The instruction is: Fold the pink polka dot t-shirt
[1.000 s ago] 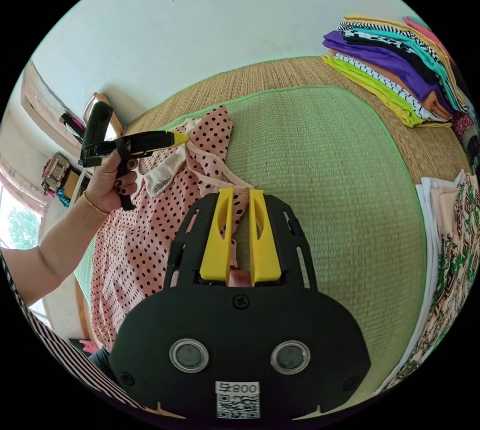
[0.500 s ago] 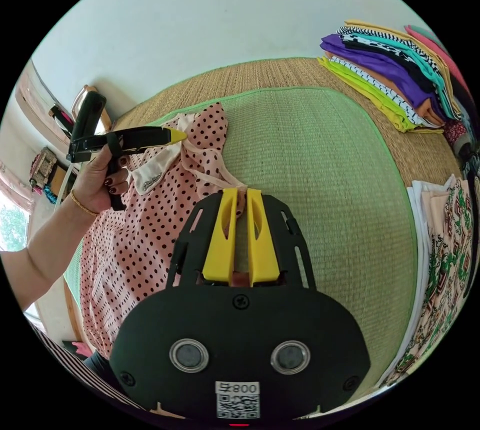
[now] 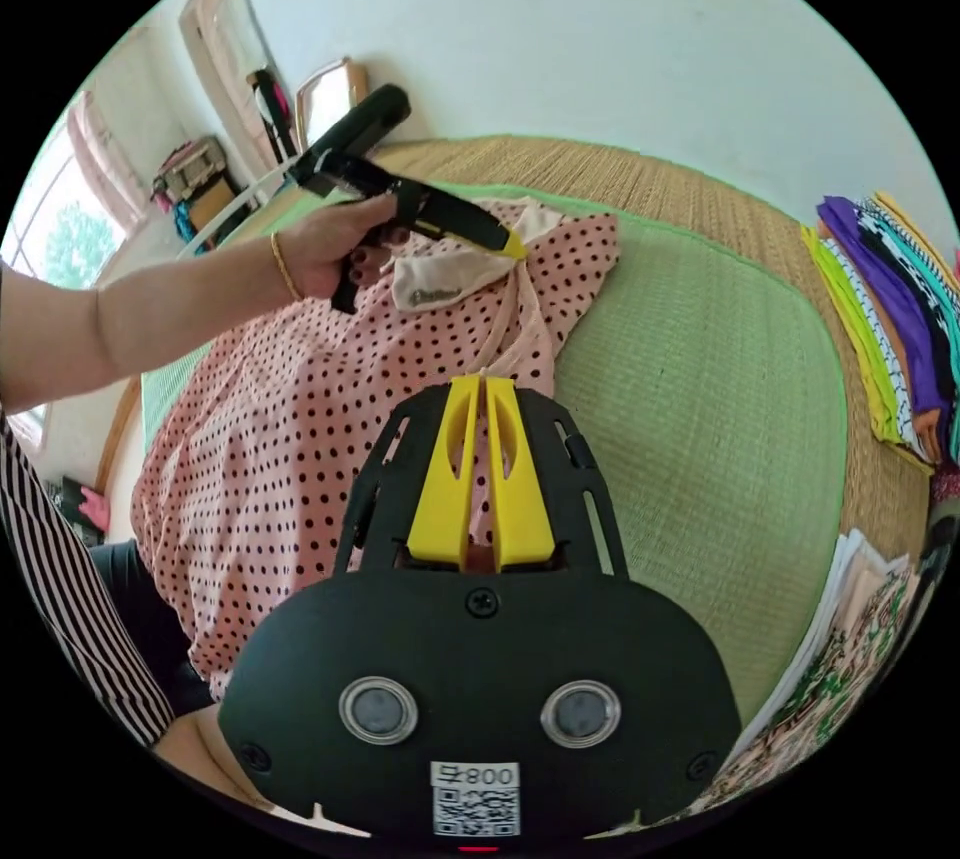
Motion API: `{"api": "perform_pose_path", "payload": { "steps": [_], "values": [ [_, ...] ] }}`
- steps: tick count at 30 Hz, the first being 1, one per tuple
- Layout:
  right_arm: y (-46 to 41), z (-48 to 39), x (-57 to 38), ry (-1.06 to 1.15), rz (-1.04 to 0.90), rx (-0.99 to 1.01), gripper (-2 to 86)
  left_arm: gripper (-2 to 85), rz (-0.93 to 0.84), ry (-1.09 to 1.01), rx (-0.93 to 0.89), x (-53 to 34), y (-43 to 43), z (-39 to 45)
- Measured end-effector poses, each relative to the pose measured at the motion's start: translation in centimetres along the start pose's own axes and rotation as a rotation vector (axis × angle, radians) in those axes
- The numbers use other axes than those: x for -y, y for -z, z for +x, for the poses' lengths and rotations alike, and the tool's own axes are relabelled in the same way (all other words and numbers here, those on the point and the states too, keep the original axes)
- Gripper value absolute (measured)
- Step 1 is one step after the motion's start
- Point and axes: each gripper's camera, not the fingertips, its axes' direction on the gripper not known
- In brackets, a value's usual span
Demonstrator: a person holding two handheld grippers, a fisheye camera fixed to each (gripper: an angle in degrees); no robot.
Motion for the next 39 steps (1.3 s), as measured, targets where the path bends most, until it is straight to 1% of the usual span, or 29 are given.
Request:
{"api": "perform_pose_path", "payload": {
  "steps": [5, 9, 15, 21, 25, 29, 34, 36, 39],
  "values": [
    [-1.0, 1.0, 0.6, -0.023, -0.053, 0.074, 0.8, 2.6, 0.081, -0.019, -0.006, -1.3, 1.4, 0.3],
    [-1.2, 2.4, 1.0, -0.045, -0.061, 0.191, 1.7, 2.0, 0.015, -0.083, 0.036, -1.4, 0.8, 1.7],
    [-1.9, 3.1, 1.6, -0.044, -0.089, 0.245, 2.8, 0.7, -0.049, -0.077, 0.106, -1.5, 0.0, 1.9],
    [-0.9, 3.1, 2.5, 0.000, -0.031, 0.320, 2.9, 0.4, -0.029, -0.092, 0.114, -3.2, 1.4, 2.1],
    [-1.4, 3.1, 3.1, -0.008, -0.070, 0.284, 2.9, 0.3, -0.033, -0.077, 0.102, -4.3, 1.9, 1.6],
    [-2.9, 3.1, 3.9, -0.012, -0.162, 0.283, 3.0, 0.5, -0.020, -0.089, 0.120, -5.6, 3.2, 1.7],
    [-2.9, 2.8, 5.0, -0.006, -0.141, 0.287, 2.5, 0.9, 0.014, -0.108, 0.087, -7.6, 5.1, 1.8],
    [-2.5, 2.4, 5.6, 0.013, -0.104, 0.283, 2.2, 1.0, 0.054, -0.128, 0.086, -8.8, 6.5, 2.1],
    [-2.3, 2.5, 6.3, -0.012, -0.050, 0.273, 2.0, 0.9, 0.047, -0.147, 0.080, -10.0, 7.2, 2.2]
  ]
}}
